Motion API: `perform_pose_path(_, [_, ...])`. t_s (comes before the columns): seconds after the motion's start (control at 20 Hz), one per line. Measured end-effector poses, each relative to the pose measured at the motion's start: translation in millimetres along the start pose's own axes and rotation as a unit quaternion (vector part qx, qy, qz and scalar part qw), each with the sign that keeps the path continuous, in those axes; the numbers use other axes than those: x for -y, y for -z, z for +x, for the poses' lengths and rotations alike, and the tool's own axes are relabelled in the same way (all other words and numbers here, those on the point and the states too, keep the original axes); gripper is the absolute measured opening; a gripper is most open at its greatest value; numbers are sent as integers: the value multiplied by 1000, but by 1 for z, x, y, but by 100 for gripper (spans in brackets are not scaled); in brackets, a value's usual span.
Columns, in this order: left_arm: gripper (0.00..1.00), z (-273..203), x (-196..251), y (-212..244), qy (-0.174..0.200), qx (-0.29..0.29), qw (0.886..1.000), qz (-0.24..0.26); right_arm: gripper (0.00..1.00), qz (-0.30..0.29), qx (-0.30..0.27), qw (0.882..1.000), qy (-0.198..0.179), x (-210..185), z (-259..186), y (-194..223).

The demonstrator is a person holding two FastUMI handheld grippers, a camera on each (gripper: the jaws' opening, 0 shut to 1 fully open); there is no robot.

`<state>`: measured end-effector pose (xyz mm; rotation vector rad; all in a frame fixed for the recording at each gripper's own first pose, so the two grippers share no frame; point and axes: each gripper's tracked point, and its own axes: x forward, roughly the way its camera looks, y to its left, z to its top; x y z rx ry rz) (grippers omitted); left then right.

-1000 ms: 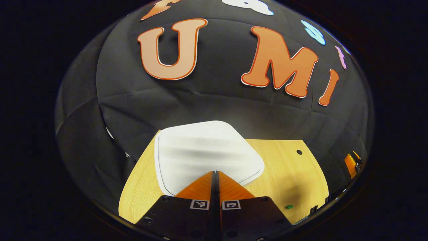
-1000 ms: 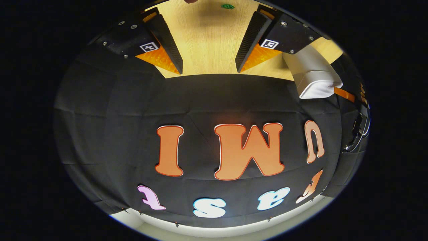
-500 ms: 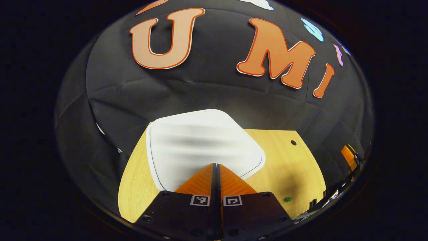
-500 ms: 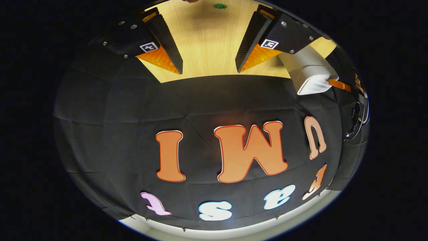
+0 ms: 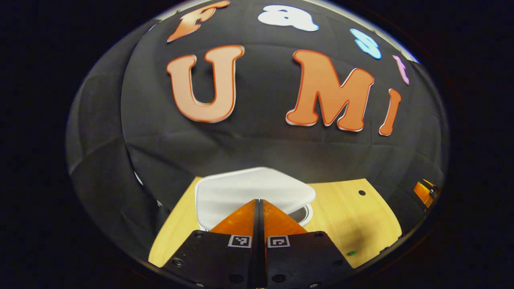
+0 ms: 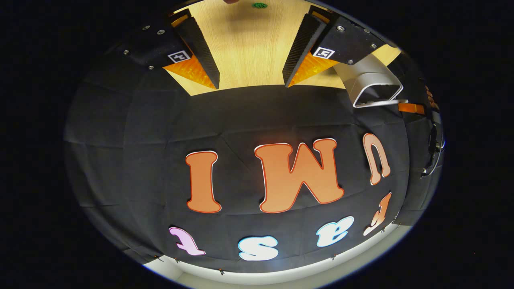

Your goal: Press the lid of the desktop garbage bin to open it, pick up the crumpled paper on the desktop and throw it into the bin, then pick up the pop can on the desktop and drop it into the bin, and finally close the garbage bin lid.

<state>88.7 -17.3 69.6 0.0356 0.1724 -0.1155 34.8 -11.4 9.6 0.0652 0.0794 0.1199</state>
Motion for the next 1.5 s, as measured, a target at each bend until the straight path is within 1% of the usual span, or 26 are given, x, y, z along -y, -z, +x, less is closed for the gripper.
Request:
perform_pose_path(0.1, [0, -16, 18, -28, 11, 65, 998, 5, 94, 6, 4, 1000, -5, -5, -3, -4])
perform_pose_path(0.25, [0, -42, 29, -35, 11, 92, 996, 8, 94, 6, 10, 1000, -7, -8, -7, -7])
perform_pose_path(0.35, [0, -48, 36, -31, 8, 102, 995, 6, 94, 3, 15, 1000, -6, -8, -10, -10])
perform_pose_path(0.55, [0, -53, 45, -22, -1, 109, 994, 1, 94, -53, 26, 998, 9, -4, -16, -14])
perform_pose_path(0.7, [0, -54, 51, -16, 1, 109, 994, -22, 94, -42, 27, 999, -9, -12, -22, -16])
perform_pose_path(0.9, [0, -52, 47, 1, -5, 92, 995, -42, 94, -31, 32, 999, -14, -7, -24, -21])
perform_pose_path(1.05, [0, -51, 50, 9, 2, 91, 994, -57, 94, -23, 18, 999, -34, -12, -23, -14])
perform_pose_path(1.15, [1, -49, 49, 12, 1, 86, 995, -58, 94, -25, 11, 999, -36, -11, -22, -12])
perform_pose_path(1.2, [2, -49, 49, 13, -1, 86, 995, -57, 94, -28, 12, 999, -39, -13, -23, -13])
perform_pose_path(1.25, [6, -49, 51, 14, 3, 87, 995, -55, 94, -29, 14, 999, -40, -14, -24, -13])
perform_pose_path(1.35, [8, -49, 55, 15, 10, 86, 994, -61, 94, -30, 20, 999, -41, -15, -24, -16])
perform_pose_path(1.4, [11, -49, 57, 16, 13, 85, 994, -64, 94, -31, 20, 998, -42, -17, -23, -17])
perform_pose_path(1.45, [22, -48, 60, 17, 16, 85, 994, -65, 94, -31, 20, 998, -42, -16, -23, -15])
perform_pose_path(1.5, [28, -48, 61, 16, 19, 84, 994, -62, 94, -31, 19, 998, -43, -16, -23, -14])
